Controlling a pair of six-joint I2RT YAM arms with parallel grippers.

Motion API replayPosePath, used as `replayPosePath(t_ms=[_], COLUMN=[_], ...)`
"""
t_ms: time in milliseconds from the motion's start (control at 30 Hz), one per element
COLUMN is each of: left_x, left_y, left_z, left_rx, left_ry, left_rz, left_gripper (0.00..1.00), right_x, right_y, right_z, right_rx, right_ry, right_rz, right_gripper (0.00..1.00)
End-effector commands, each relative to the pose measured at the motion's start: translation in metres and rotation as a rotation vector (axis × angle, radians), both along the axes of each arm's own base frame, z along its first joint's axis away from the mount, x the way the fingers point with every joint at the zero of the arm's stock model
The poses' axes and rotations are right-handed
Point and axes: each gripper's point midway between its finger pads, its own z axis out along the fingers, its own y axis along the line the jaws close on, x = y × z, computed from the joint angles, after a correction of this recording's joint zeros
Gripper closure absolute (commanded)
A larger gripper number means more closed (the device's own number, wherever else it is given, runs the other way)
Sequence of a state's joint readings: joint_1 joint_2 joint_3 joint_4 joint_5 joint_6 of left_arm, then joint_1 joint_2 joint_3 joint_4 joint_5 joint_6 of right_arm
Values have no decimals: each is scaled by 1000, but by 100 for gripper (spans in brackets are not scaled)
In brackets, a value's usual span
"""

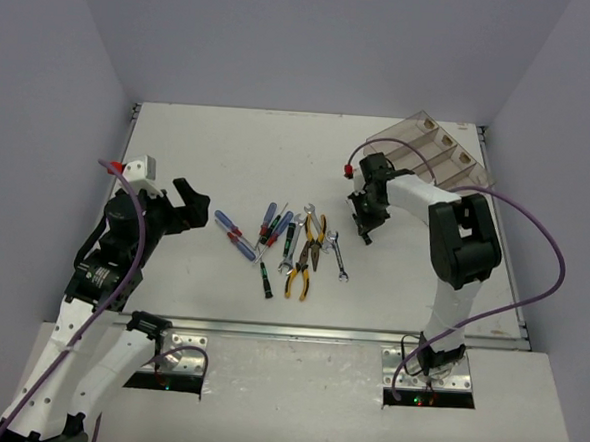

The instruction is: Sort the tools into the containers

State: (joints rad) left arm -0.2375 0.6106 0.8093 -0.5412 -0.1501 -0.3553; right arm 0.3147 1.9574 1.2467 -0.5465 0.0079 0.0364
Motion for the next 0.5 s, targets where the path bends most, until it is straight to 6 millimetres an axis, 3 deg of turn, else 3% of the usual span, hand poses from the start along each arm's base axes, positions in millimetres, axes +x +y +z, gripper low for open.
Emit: replayPosePath(t_ms=[0,67,100,133,200,300,367,467], left_x=[5,4,4,4,3,3,3,6], left_y=[-4,0,8,13,20,24,23,21], left_z=[13,13,12,13,13,13,12,8], left_rx=[-5,1,10,11,9,10,11,15], left_ry=[-57,-58,-51,-49,-48,-47,-41,-25], left_rz=[-18,2,51,80,127,148,147,139], left_gripper=[0,0,0,0,0,0,0,0], right_x=[30,51,63,80,111,152,178,211], right_y=[34,36,27,23,4,-25,-41,-63], right_z=[71,102,117,136,155,158,171,169], right_rx=[367,504,549,569,524,483,494,510], right_ry=[-122,-185,-216,-274,-355,-442,-524,-569], right_rz=[-144,-260,-349,-380,-511,-745,-847,-1033], right_gripper=[100,100,100,100,100,100,100,100])
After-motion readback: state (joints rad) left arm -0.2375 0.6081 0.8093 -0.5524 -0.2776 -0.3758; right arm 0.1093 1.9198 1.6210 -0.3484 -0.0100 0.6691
